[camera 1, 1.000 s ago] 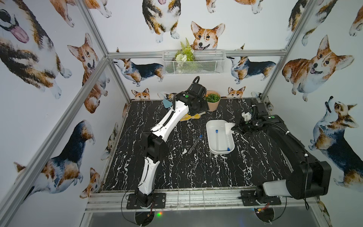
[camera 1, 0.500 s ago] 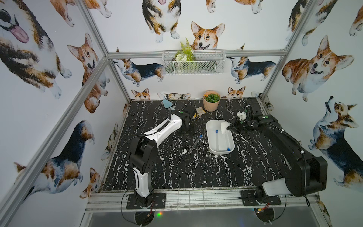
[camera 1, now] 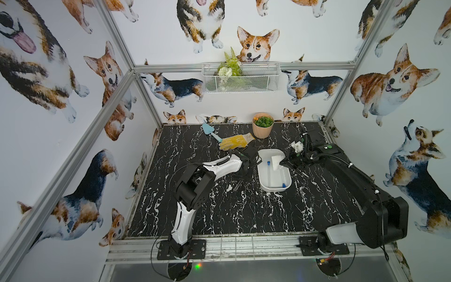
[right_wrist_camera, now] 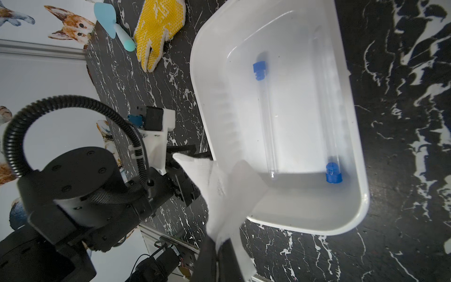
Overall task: Wipe the exteriors of test tubes
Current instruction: Pick up the test tube at the center of the board, then place the cleaning item at the center of the board.
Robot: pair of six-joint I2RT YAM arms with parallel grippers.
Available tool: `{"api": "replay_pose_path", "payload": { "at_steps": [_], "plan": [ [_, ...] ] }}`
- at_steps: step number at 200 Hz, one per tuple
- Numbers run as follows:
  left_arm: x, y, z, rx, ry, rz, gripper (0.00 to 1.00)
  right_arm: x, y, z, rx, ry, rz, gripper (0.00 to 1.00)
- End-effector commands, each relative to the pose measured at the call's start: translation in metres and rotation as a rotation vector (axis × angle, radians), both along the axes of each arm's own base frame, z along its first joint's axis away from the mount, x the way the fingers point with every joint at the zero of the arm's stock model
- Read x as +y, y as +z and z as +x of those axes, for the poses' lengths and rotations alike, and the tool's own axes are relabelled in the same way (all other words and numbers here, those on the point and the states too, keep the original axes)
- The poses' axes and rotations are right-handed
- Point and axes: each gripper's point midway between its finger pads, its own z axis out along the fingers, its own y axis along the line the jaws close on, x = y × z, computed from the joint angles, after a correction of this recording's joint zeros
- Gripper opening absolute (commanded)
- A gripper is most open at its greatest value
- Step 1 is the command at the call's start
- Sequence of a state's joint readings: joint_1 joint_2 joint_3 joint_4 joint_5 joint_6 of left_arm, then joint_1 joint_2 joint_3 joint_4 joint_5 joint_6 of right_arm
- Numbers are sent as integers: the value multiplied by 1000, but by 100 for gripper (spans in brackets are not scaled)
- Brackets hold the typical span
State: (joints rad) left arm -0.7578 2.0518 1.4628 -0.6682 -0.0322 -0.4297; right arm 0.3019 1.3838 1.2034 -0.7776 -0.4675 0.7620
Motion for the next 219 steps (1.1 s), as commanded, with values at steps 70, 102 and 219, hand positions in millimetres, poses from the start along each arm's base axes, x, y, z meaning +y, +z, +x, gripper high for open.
{"api": "replay_pose_path", "payload": {
  "at_steps": [70,102,219],
  "plan": [
    [1,-5,5,-44,-17,-1,13,6,2,-6,1,19,-13,0],
    [-2,24,18,-86,-7,-27,12,16,6,-4,-9,45,-10,0],
    [52,130,30,-89,221,-239,14,130,-47,-20,139,374,-72,0]
  ]
}}
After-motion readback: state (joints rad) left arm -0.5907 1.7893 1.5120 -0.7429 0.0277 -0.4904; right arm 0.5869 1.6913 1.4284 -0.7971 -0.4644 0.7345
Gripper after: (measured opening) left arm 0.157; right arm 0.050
